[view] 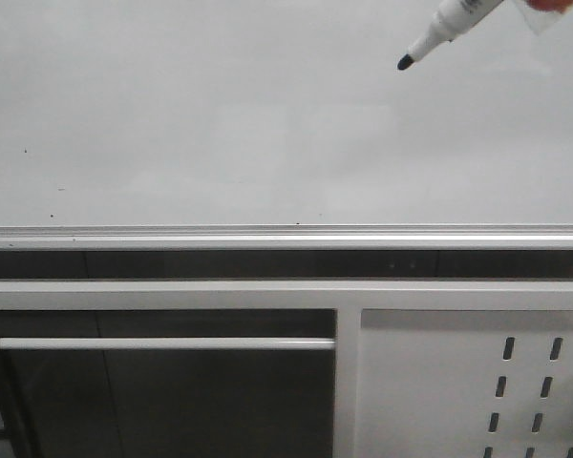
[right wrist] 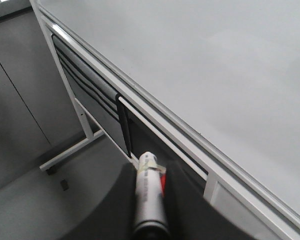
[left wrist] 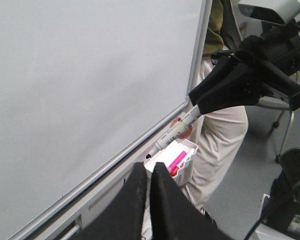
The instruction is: Write number 1 on whiteboard
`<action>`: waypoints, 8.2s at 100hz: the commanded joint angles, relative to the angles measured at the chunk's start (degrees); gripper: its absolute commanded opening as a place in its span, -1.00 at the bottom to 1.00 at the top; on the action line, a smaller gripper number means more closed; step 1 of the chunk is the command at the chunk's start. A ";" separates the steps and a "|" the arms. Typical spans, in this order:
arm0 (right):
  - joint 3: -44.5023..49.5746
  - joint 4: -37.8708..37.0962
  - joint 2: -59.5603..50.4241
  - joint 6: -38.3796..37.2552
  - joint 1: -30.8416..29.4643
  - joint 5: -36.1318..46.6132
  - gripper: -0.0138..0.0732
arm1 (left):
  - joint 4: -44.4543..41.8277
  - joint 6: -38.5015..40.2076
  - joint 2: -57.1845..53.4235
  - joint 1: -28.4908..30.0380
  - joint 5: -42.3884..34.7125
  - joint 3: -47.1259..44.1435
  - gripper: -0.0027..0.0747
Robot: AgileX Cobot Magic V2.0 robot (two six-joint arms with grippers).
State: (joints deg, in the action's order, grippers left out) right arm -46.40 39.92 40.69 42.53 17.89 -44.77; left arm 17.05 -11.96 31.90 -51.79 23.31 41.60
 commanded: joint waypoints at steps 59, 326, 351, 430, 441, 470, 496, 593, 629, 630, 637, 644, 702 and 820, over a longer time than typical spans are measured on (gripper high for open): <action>12.13 3.44 -7.35 0.17 -0.01 24.45 -0.86 | 4.55 0.21 -3.32 -0.13 -46.20 -25.43 -0.98; 20.67 -8.27 10.39 0.17 25.58 84.15 -0.86 | 14.49 -5.93 -3.32 -0.13 -53.23 -29.40 -0.98; 20.67 -6.04 13.45 0.17 25.58 82.02 -0.86 | 14.49 -5.93 -3.32 -0.13 -53.23 -29.40 -0.98; 20.99 -4.66 5.14 0.17 33.00 63.61 -0.86 | 13.57 -5.93 -3.32 -0.13 -53.23 -29.40 -0.98; 20.99 -4.43 1.47 0.17 33.00 56.20 -0.86 | 9.03 -5.93 -3.32 -0.13 -51.11 -29.40 -0.98; 20.17 -2.12 0.52 0.17 33.00 44.77 -0.86 | -11.22 -5.93 -3.32 -0.13 -29.20 -24.13 -0.98; 13.33 -2.02 6.55 0.17 33.00 36.24 -0.86 | -24.54 -5.93 -2.23 -0.13 -12.98 -15.82 -0.77; 0.02 -2.02 18.58 -0.55 28.33 24.51 -0.86 | -27.39 -16.39 12.86 -3.58 -11.67 -11.57 0.03; 0.02 -2.89 18.58 -0.64 25.35 21.42 -0.86 | -27.86 -16.39 24.64 -3.62 -19.03 -9.03 0.03; 0.02 -2.89 18.58 -0.64 25.35 21.50 -0.86 | -27.86 -16.39 24.82 -3.62 -19.14 -8.86 0.03; 0.02 -2.89 18.58 -0.64 25.35 21.64 -0.86 | -28.37 -16.39 26.33 -3.62 -19.14 -7.48 0.03; 0.02 -2.89 18.58 -0.64 25.35 21.64 -0.86 | -29.74 -16.39 27.60 -3.62 -19.51 -6.38 0.02; 0.02 -2.89 18.58 -0.64 25.35 24.08 -0.86 | -25.77 -16.28 29.37 -6.74 -25.62 -6.05 0.02; 0.02 -2.67 17.93 -0.64 25.68 23.10 -0.86 | -12.46 -16.20 31.58 -5.25 -27.37 -5.90 -0.67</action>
State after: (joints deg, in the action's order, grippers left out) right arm -44.39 36.33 59.90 41.65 43.39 -24.21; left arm 2.08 -28.59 64.19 -57.37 1.38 33.70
